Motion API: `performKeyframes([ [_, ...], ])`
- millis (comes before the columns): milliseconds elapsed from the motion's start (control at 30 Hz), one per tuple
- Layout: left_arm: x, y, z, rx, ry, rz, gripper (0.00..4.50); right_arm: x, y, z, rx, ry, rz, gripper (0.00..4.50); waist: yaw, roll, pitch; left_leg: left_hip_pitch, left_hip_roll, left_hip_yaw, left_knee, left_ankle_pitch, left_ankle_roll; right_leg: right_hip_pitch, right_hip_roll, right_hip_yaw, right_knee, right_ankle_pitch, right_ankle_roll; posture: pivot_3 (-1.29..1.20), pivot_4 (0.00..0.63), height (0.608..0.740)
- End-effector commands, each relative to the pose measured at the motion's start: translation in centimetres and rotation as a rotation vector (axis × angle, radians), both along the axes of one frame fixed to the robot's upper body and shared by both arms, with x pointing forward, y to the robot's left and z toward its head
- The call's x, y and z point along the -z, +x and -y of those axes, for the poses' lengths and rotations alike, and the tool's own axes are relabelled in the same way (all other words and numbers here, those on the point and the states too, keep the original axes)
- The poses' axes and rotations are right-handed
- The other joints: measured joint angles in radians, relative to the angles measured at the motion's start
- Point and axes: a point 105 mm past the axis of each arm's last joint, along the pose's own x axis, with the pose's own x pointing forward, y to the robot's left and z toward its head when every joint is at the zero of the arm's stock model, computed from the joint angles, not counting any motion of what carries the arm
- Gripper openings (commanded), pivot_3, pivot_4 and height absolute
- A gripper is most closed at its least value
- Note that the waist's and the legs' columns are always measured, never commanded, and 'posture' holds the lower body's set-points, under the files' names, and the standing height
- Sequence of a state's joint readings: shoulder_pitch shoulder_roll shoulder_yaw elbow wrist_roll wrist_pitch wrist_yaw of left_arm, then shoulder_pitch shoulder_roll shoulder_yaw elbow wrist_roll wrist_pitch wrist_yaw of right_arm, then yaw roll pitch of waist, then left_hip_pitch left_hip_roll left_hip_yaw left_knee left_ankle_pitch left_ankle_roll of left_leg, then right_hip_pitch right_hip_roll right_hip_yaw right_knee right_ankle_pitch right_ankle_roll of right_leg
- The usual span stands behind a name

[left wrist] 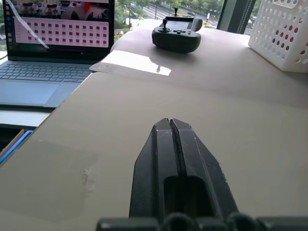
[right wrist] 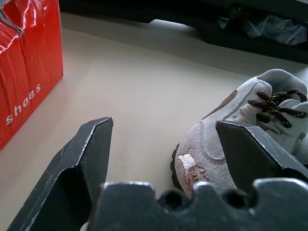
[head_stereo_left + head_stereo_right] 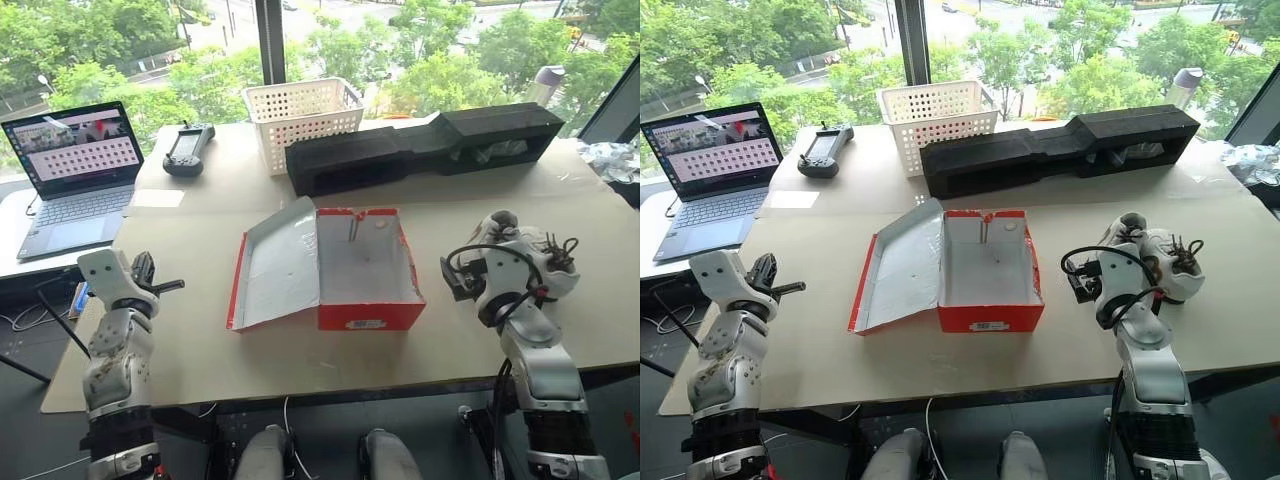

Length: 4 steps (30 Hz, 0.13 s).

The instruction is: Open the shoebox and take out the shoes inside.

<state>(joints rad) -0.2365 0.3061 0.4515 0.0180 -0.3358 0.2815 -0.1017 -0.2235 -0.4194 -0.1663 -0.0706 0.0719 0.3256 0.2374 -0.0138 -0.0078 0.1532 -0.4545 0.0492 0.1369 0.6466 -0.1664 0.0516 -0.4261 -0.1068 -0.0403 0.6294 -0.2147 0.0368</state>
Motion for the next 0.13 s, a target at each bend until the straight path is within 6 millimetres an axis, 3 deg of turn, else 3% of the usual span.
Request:
performKeyframes([
  [33, -1.08, -0.03, 0.07, 0.008, -0.006, 0.058, 0.0, -1.44, 0.11, -0.34, -0.008, -0.012, 0.066, 4.04, 0.0, 0.0, 0.0, 0.0, 0.0, 0.0, 0.0, 0.0, 0.0, 0.0, 0.0, 0.0, 0.0, 0.0, 0.0, 0.0, 0.15, 0.733],
  [133, -1.39, -0.02, -0.07, 0.005, -0.001, 0.068, 0.0, -1.42, 0.01, -0.44, -0.009, -0.011, 0.067, 4.04, 0.0, 0.0, 0.0, 0.0, 0.0, 0.0, 0.0, 0.0, 0.0, 0.0, 0.0, 0.0, 0.0, 0.0, 0.0, 0.0, 0.15, 0.733],
])
